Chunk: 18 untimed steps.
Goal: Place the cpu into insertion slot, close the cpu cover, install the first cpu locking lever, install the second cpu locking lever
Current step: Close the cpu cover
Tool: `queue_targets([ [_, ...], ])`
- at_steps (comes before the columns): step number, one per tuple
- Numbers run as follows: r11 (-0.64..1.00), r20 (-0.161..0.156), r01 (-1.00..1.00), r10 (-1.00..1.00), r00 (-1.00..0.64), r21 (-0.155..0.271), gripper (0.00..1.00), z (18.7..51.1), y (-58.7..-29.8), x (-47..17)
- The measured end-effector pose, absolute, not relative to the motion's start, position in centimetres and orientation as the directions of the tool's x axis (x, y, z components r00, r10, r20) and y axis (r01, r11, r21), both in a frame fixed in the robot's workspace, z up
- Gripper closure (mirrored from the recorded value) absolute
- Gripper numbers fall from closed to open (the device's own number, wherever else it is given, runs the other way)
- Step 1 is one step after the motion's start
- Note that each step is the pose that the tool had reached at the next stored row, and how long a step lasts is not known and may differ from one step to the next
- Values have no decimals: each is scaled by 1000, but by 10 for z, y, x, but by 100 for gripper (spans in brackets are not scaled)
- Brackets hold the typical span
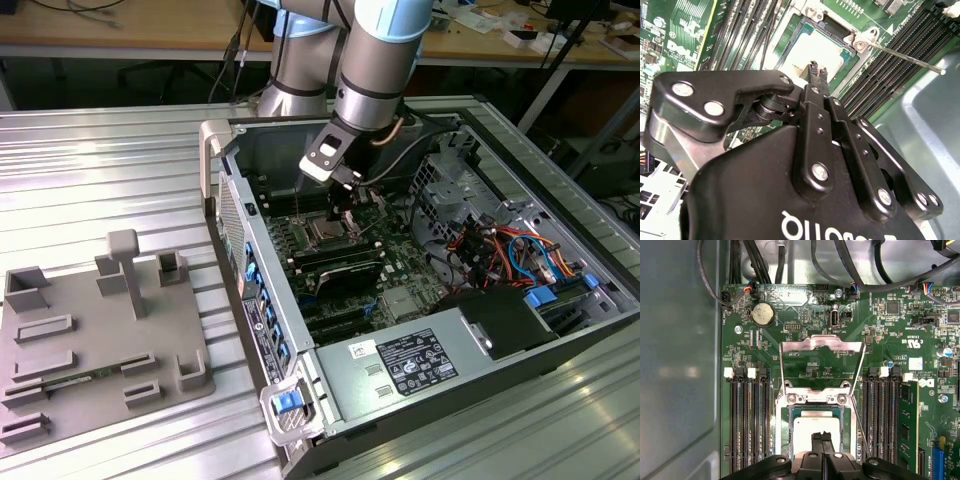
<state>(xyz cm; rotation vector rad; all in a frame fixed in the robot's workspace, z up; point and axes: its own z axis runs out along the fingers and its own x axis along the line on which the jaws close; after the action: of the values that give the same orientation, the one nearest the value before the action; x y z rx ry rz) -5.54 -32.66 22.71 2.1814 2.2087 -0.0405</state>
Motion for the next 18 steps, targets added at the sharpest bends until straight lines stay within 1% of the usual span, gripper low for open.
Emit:
queue_targets([
  [5, 12, -45, 1000, 999, -12, 7, 89, 228, -326, -53],
  [14, 13, -45, 1000, 999, -13, 7, 89, 247, -325, -53],
  [18, 14, -44, 1000, 999, -13, 7, 89, 249, -325, -53],
])
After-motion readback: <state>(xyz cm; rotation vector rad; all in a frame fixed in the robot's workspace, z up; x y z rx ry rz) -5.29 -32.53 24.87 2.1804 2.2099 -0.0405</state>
